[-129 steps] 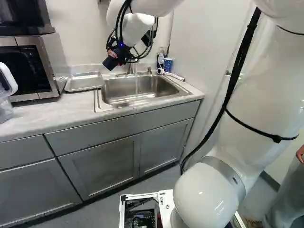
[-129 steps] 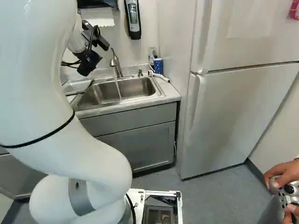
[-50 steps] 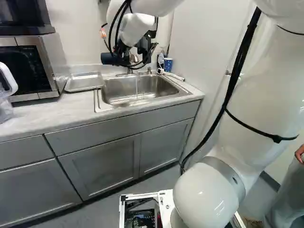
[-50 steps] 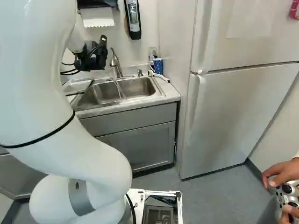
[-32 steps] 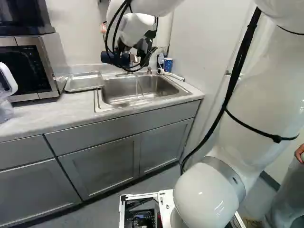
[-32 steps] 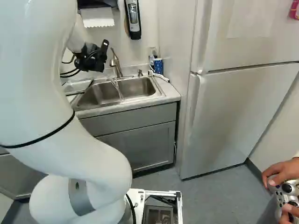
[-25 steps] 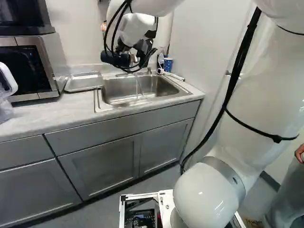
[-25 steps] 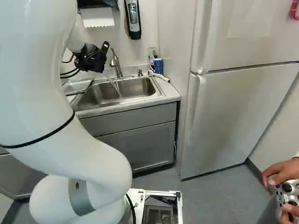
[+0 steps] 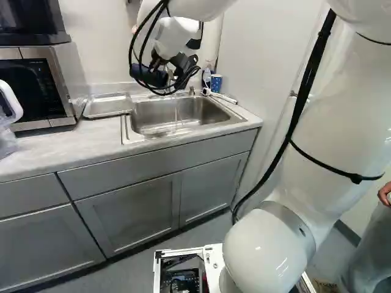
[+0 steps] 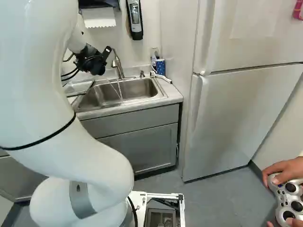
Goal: Rinse the cup and place it in the tray
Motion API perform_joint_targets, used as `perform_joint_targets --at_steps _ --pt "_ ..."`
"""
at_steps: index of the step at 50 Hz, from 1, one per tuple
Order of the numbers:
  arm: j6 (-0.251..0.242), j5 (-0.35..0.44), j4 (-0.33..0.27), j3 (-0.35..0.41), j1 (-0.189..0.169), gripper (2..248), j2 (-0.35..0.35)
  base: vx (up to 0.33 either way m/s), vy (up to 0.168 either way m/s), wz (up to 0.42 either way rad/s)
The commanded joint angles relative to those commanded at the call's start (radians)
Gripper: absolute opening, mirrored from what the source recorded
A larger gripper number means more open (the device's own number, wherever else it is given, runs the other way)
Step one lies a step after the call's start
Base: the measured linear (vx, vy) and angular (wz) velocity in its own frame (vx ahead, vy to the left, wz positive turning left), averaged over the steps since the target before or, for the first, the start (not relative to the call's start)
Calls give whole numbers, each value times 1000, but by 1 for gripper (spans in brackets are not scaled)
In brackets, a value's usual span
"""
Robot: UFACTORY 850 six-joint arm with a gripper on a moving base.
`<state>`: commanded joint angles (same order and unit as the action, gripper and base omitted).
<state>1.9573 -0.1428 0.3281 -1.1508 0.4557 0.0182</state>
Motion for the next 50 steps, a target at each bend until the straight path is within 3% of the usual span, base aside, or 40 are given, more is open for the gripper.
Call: perform_joint_targets --at_steps 6,12,50 --pt "-2 0 0 0 0 121 0 0 0 0" --pt "-41 0 0 0 0 121 0 0 0 0" --pt "-432 0 0 0 0 121 0 0 0 0"
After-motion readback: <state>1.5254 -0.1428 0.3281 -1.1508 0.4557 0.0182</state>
